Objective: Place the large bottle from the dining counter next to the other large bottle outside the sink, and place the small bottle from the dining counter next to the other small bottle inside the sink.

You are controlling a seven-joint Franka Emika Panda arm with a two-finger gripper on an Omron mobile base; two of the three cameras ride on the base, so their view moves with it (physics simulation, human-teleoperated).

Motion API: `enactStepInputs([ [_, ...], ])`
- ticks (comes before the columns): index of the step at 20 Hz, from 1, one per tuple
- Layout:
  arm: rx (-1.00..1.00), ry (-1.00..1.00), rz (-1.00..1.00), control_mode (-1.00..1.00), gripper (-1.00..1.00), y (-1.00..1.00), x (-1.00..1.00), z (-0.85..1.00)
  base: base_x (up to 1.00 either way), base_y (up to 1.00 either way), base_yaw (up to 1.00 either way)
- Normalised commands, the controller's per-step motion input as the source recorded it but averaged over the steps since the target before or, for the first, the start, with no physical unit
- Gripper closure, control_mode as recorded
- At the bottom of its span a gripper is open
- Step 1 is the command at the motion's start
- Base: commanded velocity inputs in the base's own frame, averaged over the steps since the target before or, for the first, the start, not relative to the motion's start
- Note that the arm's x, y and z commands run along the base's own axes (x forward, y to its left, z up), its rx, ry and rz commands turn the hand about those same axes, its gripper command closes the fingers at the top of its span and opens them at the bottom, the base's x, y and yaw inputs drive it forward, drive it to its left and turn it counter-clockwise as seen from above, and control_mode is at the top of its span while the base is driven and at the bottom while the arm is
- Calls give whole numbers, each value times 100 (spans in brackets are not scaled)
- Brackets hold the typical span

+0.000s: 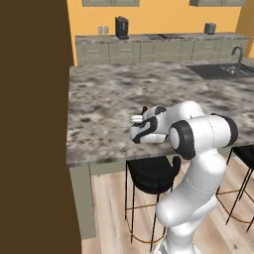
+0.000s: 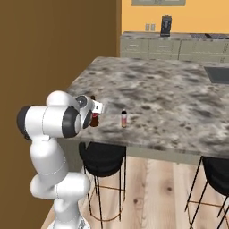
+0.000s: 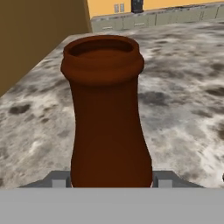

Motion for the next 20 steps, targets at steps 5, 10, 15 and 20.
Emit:
enactStepInputs([
  [5,0,0,0,100,100,0,0,0,-25,-28,-1],
  [10,0,0,0,100,100,0,0,0,-40,-22,-15],
  [15,0,0,0,100,100,0,0,0,-29,-12,-28],
  [20,0,0,0,100,100,0,0,0,0,-10,-45],
])
